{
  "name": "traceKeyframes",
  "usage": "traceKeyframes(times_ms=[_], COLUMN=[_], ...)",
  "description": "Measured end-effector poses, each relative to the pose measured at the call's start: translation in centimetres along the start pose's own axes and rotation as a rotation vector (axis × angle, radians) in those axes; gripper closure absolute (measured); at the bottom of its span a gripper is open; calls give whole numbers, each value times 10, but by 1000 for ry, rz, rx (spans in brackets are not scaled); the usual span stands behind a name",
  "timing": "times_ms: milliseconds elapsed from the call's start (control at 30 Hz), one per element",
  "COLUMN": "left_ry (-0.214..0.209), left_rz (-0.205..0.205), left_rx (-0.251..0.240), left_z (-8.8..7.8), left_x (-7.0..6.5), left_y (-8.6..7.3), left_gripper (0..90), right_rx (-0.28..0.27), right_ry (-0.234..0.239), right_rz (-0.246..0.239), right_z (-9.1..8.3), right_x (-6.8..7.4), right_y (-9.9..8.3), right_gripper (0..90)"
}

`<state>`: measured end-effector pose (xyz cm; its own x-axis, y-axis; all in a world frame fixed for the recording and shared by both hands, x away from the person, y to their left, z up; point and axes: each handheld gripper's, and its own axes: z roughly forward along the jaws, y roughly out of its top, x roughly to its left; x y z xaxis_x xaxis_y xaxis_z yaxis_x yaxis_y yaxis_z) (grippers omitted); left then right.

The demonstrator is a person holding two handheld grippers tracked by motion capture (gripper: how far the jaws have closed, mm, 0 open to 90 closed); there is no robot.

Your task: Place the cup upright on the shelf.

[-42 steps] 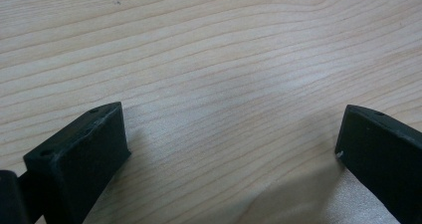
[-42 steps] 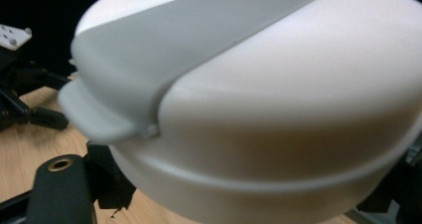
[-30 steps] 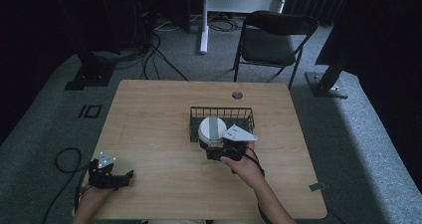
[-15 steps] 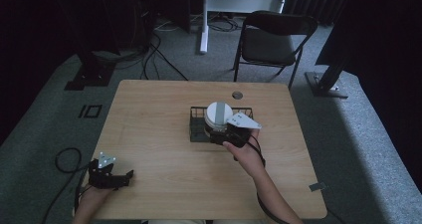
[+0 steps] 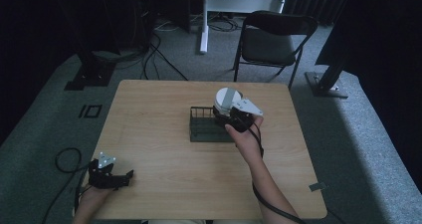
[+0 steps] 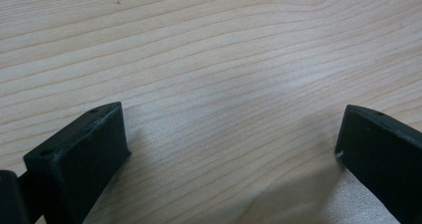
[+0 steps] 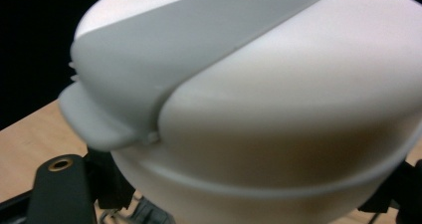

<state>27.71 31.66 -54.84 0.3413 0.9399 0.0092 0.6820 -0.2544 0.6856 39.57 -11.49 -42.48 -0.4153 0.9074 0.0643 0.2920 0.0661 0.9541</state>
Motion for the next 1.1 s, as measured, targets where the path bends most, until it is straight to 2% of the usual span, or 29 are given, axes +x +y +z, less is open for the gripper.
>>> traceKeyframes(times_ms=[33,67,100,133,267,367,567,600,633,667,833,933,1100], left_ry=[0,0,0,0,0,0,0,0,0,0,0,0,0], left_rz=[0,0,0,0,0,0,0,0,0,0,1,0,0], left_rx=[0,0,0,1,0,1,0,0,0,0,1,0,0], left_z=[0,0,0,0,0,0,0,0,0,0,0,0,0], left_x=[0,0,0,0,0,0,0,0,0,0,0,0,0], left_y=[0,0,0,0,0,0,0,0,0,0,0,0,0], left_gripper=[1,1,1,2,1,1,1,1,2,1,1,1,1], right_rx=[0,16,16,21,33,59,89,101,101,109,128,144,163], right_ry=[0,-31,-31,-60,-82,-146,-188,-200,-200,-225,-242,-258,-268], right_rz=[0,15,15,23,37,46,72,91,91,81,100,68,58], right_z=[0,5,5,7,11,19,25,27,27,29,31,35,37], right_x=[0,-2,-2,-2,-2,1,4,5,5,7,8,12,13], right_y=[0,-2,-2,-4,-7,-14,-19,-21,-21,-24,-28,-31,-33], right_gripper=[180,180,180,180,180,180,180,180,180,180,180,180,180])
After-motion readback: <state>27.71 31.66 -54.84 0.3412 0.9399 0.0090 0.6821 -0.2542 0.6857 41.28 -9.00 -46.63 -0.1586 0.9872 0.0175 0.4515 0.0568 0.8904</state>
